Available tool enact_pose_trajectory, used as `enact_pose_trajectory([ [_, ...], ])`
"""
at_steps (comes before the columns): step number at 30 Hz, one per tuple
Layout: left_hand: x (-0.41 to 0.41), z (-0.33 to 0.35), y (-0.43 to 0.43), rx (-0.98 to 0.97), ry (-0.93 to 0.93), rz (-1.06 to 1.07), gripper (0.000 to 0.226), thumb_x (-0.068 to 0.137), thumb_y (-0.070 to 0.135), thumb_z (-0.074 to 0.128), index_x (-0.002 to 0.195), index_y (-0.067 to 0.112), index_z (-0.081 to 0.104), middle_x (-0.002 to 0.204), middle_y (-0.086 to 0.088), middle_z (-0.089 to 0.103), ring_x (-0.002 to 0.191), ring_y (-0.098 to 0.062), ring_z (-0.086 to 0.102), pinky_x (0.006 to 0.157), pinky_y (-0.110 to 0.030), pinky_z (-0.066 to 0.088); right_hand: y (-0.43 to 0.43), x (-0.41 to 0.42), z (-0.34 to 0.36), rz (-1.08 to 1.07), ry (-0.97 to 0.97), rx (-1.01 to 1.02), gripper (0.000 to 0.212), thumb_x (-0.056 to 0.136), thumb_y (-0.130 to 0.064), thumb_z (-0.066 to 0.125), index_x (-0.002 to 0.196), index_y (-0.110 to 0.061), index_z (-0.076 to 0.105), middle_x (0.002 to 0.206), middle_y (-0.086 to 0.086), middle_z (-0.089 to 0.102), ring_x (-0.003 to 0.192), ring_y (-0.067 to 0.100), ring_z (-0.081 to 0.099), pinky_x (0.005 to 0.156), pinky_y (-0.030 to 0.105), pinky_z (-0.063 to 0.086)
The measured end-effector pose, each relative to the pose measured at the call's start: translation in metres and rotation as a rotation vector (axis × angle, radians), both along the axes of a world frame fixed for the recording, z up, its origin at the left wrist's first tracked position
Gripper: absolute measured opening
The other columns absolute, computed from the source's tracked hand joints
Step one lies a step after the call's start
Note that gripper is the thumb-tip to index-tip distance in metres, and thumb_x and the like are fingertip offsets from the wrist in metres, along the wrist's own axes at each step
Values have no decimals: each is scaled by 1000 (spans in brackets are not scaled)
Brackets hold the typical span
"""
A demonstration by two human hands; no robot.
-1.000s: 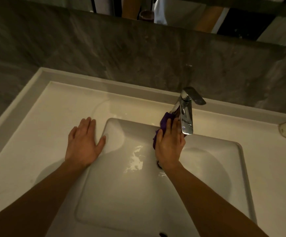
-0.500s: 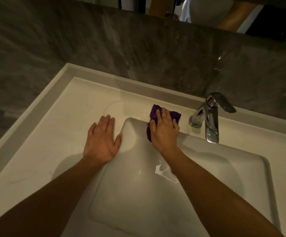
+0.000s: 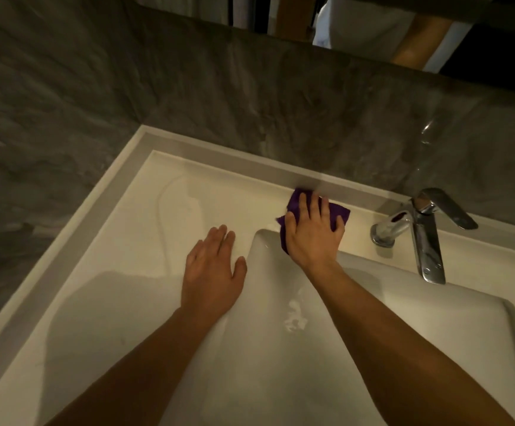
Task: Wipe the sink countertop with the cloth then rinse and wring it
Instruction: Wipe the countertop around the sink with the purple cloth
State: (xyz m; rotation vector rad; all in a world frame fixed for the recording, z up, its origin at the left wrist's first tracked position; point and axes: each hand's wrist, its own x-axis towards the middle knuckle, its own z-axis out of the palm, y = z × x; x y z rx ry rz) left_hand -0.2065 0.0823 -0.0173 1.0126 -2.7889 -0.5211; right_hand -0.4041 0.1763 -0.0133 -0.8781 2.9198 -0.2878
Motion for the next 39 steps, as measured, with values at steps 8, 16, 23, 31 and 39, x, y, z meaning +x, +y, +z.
enact_pose_trajectory([
  [8,28,4,-70,-42,-50,-104,69,95,62,39,150,21,48,160,-6,42,150,-27,35,118,-47,34,-22,9,3,122,10,49,62,106,-49,13,163,-27,17,172,-3,16,158,19,9,127,48,14],
  [16,29,0,-71,-56,-81,-117,79,97,69,28,160,21,26,170,-5,21,157,-21,15,126,-41,15,-62,27,7,328,-76,78,60,106,-52,14,163,-33,10,172,-9,7,158,14,3,127,43,7],
  [23,30,2,-72,-30,-41,-116,61,104,43,28,156,12,36,166,-8,31,155,-21,22,125,-39,17,-60,69,13,485,-191,-52,58,105,-50,20,161,-34,23,171,-14,11,157,5,5,123,36,7],
  [31,32,4,-70,-78,-32,-27,57,101,30,30,150,5,44,160,-15,42,151,-28,33,124,-48,26,-32,87,52,77,-936,-554,41,102,-38,42,97,-12,73,95,-10,73,86,3,61,89,30,45],
  [39,32,1,-70,-78,-15,-21,52,102,25,41,151,7,43,161,-14,40,152,-27,31,124,-49,23,-80,49,38,52,-395,-346,50,108,-43,30,156,-31,37,162,2,42,150,22,35,123,42,25],
])
